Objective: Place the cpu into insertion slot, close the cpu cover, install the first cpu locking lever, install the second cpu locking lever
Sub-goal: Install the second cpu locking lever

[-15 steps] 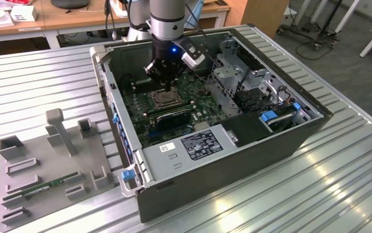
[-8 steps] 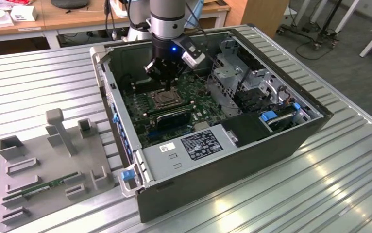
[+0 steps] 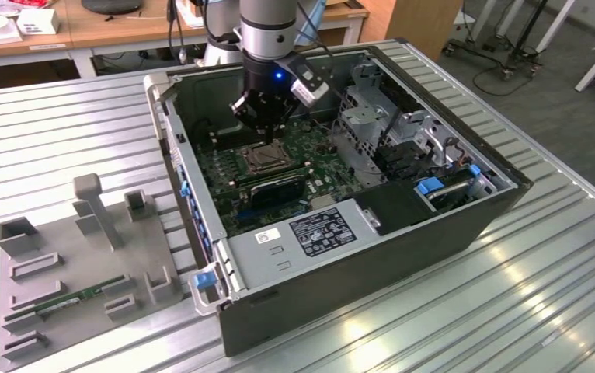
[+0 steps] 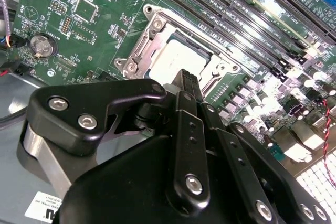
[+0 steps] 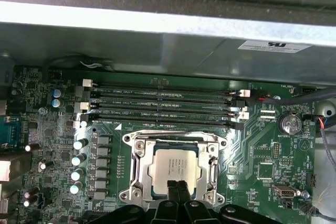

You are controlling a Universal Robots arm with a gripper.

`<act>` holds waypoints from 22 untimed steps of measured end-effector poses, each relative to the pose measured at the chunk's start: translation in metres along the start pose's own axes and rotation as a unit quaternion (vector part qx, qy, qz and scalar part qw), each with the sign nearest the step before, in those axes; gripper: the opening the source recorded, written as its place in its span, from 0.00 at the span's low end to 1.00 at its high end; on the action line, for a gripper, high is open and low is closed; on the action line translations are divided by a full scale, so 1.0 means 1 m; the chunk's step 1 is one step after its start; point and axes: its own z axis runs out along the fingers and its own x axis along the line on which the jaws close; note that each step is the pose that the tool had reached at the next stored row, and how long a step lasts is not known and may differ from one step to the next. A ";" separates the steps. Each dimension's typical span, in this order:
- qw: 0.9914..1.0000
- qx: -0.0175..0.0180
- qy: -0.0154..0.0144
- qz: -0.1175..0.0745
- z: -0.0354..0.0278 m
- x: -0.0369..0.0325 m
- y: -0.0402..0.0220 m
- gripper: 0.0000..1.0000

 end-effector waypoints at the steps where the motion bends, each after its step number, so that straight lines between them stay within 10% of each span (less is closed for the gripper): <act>1: 1.000 0.000 0.000 0.000 -0.0009 0.0000 0.0000 0.11; 22: 1.000 0.000 0.000 0.000 -0.0021 0.0001 -0.0047 0.11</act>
